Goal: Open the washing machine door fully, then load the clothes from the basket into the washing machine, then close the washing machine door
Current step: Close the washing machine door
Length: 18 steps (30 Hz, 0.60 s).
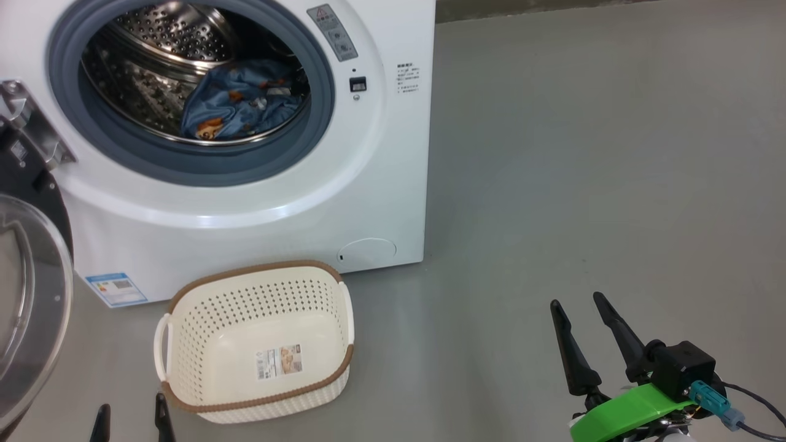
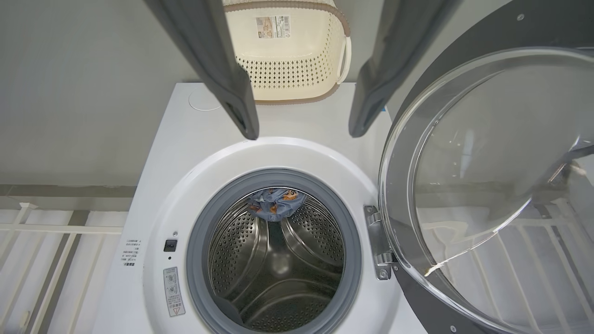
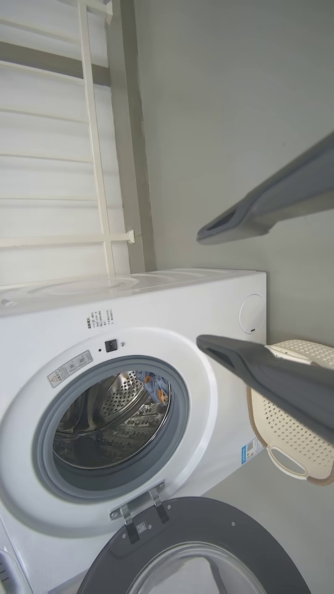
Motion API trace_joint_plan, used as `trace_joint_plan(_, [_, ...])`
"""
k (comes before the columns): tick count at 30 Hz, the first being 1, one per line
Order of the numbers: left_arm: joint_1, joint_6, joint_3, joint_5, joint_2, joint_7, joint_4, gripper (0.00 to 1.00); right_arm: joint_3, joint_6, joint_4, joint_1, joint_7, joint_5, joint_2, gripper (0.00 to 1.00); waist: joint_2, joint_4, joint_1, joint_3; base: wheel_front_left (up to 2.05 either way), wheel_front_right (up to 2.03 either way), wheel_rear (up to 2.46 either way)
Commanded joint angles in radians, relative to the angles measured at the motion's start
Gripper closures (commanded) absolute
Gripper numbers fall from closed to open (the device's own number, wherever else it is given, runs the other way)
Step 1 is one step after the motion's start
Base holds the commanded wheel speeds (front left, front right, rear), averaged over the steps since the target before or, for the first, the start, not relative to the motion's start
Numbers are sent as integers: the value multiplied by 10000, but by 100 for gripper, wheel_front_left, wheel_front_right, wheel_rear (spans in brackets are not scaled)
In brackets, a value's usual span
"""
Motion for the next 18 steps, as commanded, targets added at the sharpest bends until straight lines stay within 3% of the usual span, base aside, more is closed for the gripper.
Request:
trace_joint_plan(1, [-492, 15, 274, -5, 83, -82, -300, 0, 225, 62, -236, -85, -48, 18, 7, 0, -1, 13, 1, -1, -74, 74, 0])
trace_joint_plan(11, [-445, -173, 314, -101, 83, -82, -237, 0, 207, 62, -258, -26, -48, 8, 7, 0, -1, 156, 1, -91, -18, 18, 0])
trace_joint_plan(18, [-473, -318, 399, -167, 83, -82, -97, 0, 191, 62, -277, 54, -48, 15, 7, 0, -1, 633, 1, -123, 0, 0, 0])
